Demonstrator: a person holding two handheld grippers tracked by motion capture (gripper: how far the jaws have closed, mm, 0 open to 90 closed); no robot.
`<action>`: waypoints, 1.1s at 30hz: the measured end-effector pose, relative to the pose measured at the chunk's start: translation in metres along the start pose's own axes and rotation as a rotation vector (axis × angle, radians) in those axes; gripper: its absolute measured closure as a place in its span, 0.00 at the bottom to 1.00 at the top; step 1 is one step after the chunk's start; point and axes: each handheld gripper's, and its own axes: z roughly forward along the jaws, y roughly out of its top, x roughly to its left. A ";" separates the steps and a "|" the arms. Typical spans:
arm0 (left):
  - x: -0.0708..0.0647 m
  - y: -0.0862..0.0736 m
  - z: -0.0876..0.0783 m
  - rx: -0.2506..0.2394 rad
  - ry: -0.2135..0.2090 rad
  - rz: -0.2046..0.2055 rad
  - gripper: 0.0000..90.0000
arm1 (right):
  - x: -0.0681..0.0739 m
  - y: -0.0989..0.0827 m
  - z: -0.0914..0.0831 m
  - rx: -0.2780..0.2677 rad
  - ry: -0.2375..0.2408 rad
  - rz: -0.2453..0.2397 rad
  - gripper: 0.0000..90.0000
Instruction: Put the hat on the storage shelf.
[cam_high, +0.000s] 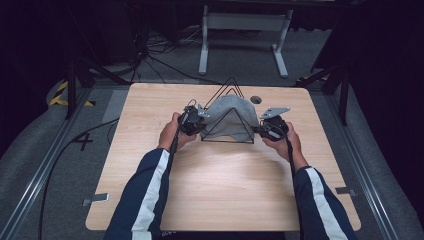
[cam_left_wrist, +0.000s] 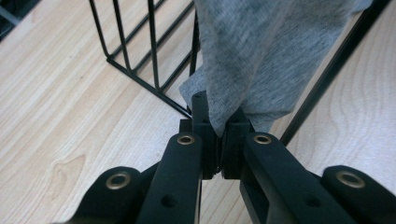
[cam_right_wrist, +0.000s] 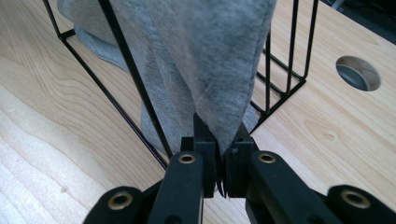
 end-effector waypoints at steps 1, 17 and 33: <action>0.000 0.000 0.001 -0.004 -0.003 -0.005 0.98 | 0.000 0.000 0.002 0.002 0.008 0.002 0.97; 0.000 -0.007 -0.008 -0.014 -0.050 -0.006 0.97 | 0.004 -0.005 0.005 0.008 0.035 0.015 0.96; 0.007 -0.036 -0.069 -0.051 0.016 0.010 0.77 | -0.013 -0.015 -0.045 -0.015 -0.012 0.009 0.79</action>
